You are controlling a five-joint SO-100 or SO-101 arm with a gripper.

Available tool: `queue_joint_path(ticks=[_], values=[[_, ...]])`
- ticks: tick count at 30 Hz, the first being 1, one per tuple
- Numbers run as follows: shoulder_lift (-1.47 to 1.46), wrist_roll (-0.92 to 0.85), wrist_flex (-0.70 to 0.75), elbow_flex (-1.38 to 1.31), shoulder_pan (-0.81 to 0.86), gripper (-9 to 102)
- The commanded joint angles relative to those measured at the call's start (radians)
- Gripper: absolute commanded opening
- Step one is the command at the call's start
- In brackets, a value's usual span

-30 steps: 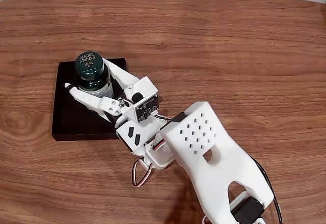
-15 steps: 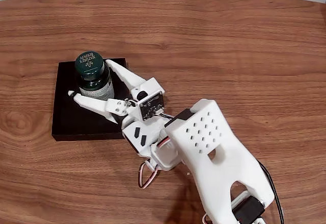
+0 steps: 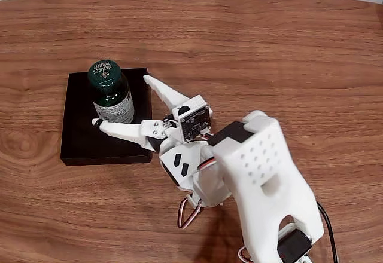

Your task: Pick up the pill bottle and place it in the black box.

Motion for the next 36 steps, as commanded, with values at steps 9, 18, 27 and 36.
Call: queue_joint_path(ticks=[9,18,27,36], values=[[0.347,-0.014,0.077,0.195,0.037,41],[0.56,-0.006,0.181,0.356,0.069,39],[0.801,-0.005,0.485,0.448,0.169,37],[1.014,0.02,0.862,0.492,0.268,36]])
